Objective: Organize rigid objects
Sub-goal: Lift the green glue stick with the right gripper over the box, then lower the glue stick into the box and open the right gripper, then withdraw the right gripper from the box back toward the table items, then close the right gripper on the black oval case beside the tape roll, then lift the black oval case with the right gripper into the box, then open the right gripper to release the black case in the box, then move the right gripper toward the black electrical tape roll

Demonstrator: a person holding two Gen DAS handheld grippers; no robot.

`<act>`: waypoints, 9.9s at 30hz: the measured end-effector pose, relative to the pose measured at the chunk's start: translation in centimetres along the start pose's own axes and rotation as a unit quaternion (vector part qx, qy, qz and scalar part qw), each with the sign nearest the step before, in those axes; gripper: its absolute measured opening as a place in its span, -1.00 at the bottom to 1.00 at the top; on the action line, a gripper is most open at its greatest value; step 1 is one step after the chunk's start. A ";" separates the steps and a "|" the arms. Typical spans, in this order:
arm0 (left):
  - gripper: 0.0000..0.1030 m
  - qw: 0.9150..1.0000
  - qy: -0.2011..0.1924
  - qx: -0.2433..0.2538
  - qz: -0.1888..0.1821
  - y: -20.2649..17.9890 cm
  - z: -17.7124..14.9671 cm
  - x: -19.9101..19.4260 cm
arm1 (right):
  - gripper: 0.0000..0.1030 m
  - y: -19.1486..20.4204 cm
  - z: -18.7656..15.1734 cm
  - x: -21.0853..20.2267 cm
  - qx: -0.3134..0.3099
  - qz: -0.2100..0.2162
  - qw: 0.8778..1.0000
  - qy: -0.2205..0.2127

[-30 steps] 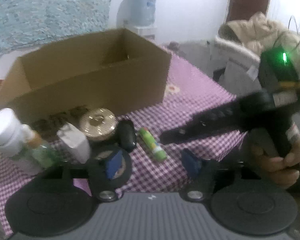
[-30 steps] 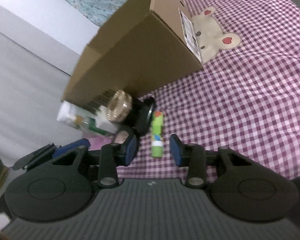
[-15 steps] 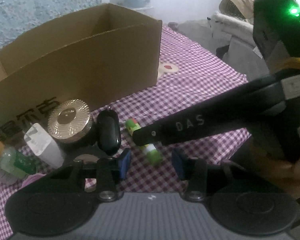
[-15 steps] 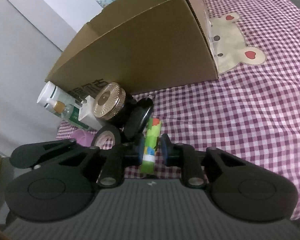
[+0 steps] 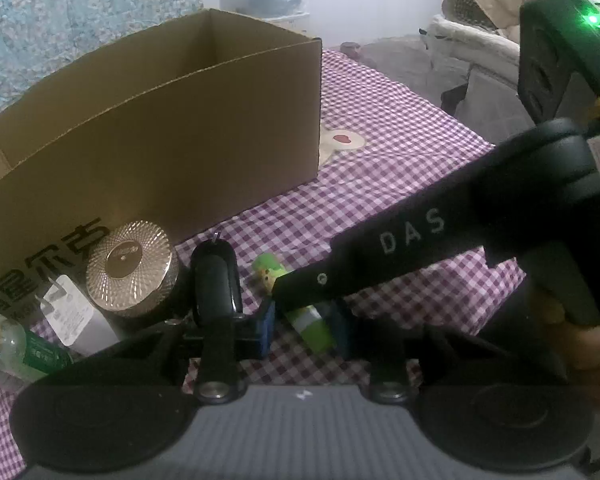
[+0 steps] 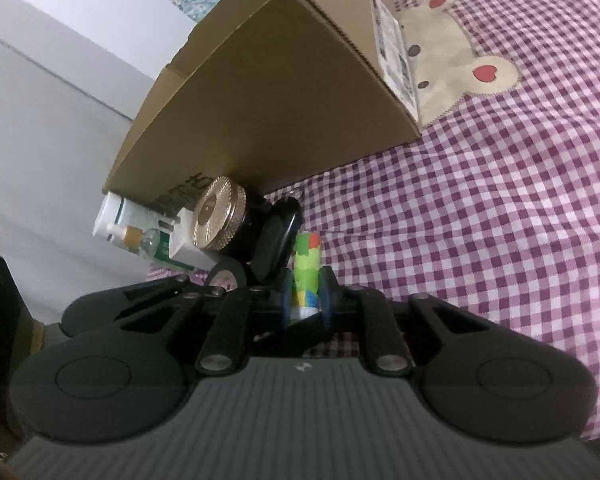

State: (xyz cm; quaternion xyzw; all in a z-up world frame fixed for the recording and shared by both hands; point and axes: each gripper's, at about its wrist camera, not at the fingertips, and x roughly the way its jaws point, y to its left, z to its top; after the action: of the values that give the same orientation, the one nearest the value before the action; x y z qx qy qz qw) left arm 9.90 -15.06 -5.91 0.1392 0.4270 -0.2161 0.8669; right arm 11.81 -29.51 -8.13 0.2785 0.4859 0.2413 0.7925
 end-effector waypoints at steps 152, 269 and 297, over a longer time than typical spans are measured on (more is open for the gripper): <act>0.19 0.998 -0.054 -0.023 -0.008 4.4 -2.2 -4.2 | -0.44 6.6 1.5 4.2 -0.169 -0.135 0.976 -0.015; 0.08 0.990 -0.074 -0.068 0.100 10.6 5.4 -14.1 | 0.03 7.4 11.4 -3.4 0.026 0.138 0.990 -0.025; -0.08 0.996 -0.027 -0.069 0.048 0.3 -4.3 -6.2 | -0.25 7.8 -2.3 2.3 -0.194 -0.073 0.978 0.003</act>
State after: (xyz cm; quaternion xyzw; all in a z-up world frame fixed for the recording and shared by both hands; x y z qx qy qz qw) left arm 3.80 -11.40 -3.52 0.0936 0.4103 -0.1478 0.8950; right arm 9.82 -21.82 -5.18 0.0823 0.4508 0.2734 0.8457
